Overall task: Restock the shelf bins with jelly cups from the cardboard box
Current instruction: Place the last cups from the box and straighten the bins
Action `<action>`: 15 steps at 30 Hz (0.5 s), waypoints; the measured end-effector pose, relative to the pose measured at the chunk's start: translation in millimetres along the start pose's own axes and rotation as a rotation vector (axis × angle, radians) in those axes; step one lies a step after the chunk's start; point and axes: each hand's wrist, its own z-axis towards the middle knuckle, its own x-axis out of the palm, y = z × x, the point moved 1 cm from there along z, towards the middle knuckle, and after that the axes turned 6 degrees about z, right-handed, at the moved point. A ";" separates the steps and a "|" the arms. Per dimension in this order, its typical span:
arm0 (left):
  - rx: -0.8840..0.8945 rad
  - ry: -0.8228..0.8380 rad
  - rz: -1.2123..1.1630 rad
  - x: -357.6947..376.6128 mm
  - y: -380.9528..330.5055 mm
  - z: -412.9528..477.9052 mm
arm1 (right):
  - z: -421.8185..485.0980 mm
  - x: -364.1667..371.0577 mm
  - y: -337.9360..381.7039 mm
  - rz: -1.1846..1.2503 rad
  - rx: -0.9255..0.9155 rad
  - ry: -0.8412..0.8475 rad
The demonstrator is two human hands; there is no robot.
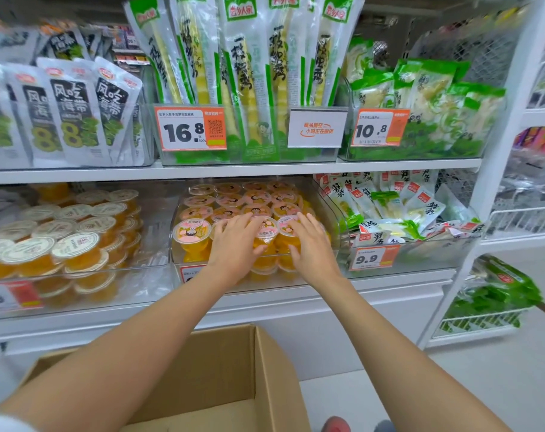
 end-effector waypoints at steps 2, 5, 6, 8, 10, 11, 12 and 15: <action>0.000 -0.010 0.005 -0.5 0.6 -1.1 | -2.8 -1.0 1.9 -0.005 -0.012 -0.024; -0.005 -0.031 0.019 -2.9 1.2 -1.5 | -7.3 -5.0 4.6 0.005 -0.006 -0.059; -0.004 -0.031 0.031 -3.8 1.3 0.1 | -7.6 -5.9 4.7 0.010 -0.010 -0.059; -0.014 -0.020 0.050 -5.9 0.2 4.0 | -7.8 -7.1 4.9 0.018 -0.029 -0.037; -0.032 0.003 0.052 -6.7 -1.7 7.7 | -7.7 -6.2 5.1 0.020 -0.032 -0.004; -0.038 0.017 0.050 -6.2 -2.8 8.6 | -7.5 -5.5 5.0 0.018 -0.027 0.006; -0.039 0.026 0.047 -5.8 -4.0 8.6 | -7.8 -4.7 4.5 0.013 -0.020 0.012; -0.027 0.023 0.042 -5.6 -3.1 5.5 | -9.8 -4.6 6.7 0.002 -0.010 -0.001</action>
